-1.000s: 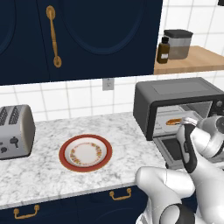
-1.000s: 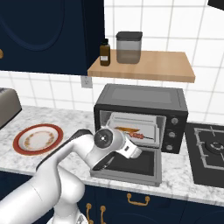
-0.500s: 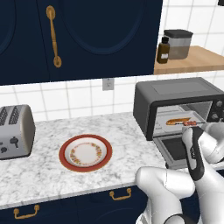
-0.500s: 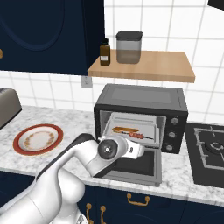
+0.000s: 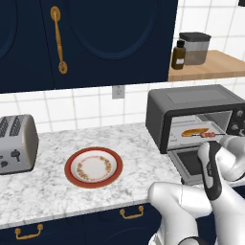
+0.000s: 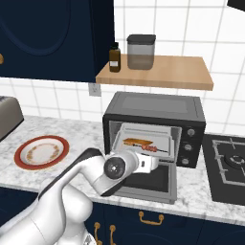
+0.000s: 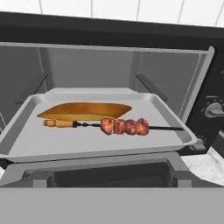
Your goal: Pick up the kebab skewer and baguette bread, and place them inside the toaster oven. Close the toaster oven door and start by setting the timer.
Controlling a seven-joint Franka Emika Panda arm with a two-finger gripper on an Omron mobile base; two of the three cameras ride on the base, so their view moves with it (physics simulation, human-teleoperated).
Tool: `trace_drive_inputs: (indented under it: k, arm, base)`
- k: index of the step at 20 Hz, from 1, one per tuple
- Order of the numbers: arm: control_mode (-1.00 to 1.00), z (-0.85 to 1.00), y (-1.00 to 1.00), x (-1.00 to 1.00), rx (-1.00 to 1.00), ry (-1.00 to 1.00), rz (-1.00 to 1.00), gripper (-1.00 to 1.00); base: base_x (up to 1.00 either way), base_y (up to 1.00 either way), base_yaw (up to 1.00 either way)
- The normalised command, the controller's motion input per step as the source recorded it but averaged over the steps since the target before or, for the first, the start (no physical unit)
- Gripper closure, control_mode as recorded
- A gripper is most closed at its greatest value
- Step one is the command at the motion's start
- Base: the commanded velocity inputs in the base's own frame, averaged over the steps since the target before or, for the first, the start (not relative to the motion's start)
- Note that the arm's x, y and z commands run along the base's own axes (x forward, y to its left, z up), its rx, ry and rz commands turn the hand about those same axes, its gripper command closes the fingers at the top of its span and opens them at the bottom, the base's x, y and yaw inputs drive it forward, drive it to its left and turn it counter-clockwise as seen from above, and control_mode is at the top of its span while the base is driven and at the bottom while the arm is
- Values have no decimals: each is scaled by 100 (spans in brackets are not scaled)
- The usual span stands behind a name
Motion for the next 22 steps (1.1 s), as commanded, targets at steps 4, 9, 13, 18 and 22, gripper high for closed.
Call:
trace_drive_inputs:
  k: [4, 9, 13, 18, 22]
  arm:
    - [-100, 0, 0, 0, -3, -11, 0, -100]
    - [-100, 0, 0, 1, 0, -5, 0, -100]
    - [-100, 0, 4, 12, 0, 0, 0, -100]
    - [-100, -16, 6, 34, 0, 0, 3, -100]
    - [-100, -39, 0, 7, 0, 0, 18, -100]
  base:
    - [0, 0, 0]
    - [0, 0, 0]
    - [0, 0, 0]
    - [0, 0, 0]
    - [0, 0, 0]
